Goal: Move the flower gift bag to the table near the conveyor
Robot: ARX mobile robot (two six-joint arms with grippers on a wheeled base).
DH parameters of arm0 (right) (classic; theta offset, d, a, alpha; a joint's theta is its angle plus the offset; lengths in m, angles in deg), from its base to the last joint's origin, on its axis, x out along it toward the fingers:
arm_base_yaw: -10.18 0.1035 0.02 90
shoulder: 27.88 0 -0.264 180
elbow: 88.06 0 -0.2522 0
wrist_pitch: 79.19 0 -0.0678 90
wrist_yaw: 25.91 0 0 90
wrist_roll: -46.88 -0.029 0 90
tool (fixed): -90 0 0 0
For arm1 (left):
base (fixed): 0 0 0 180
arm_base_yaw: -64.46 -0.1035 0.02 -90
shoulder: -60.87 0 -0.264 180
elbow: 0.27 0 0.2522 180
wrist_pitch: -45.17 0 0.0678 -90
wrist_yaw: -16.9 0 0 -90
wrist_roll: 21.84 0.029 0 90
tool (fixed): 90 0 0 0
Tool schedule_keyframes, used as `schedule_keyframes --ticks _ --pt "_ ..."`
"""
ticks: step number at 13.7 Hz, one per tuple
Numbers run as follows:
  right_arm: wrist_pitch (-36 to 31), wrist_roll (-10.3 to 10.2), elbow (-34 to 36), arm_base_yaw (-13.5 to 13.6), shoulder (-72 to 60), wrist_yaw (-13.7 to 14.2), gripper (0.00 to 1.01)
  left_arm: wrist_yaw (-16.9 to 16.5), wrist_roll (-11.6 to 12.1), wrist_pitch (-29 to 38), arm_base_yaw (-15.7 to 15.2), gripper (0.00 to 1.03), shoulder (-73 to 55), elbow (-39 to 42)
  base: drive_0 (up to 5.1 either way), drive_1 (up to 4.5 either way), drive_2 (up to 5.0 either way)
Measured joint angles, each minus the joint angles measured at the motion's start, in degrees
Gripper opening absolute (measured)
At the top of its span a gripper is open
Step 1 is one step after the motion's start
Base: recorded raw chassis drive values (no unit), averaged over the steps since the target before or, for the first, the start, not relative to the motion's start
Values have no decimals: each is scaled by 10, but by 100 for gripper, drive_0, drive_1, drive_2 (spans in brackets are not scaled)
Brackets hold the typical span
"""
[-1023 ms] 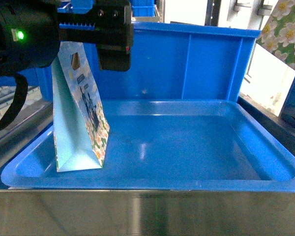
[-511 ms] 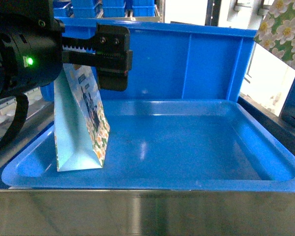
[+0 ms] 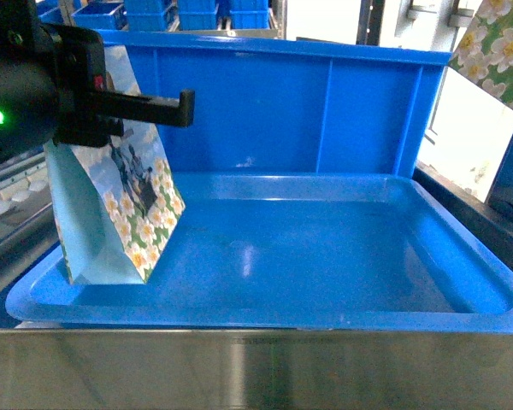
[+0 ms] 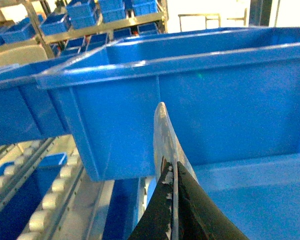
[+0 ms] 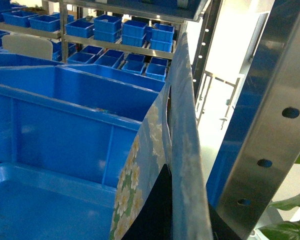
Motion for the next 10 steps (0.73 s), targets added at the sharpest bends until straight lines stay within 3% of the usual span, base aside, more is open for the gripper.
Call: schedule_keyframes --ticks 4,10 --pt "16 0 16 0 15 0 2 3 33 45 -5 2 39 14 0 0 0" --pt "57 -2 63 -9 75 -4 2 5 66 53 -21 2 176 83 0 0 0"
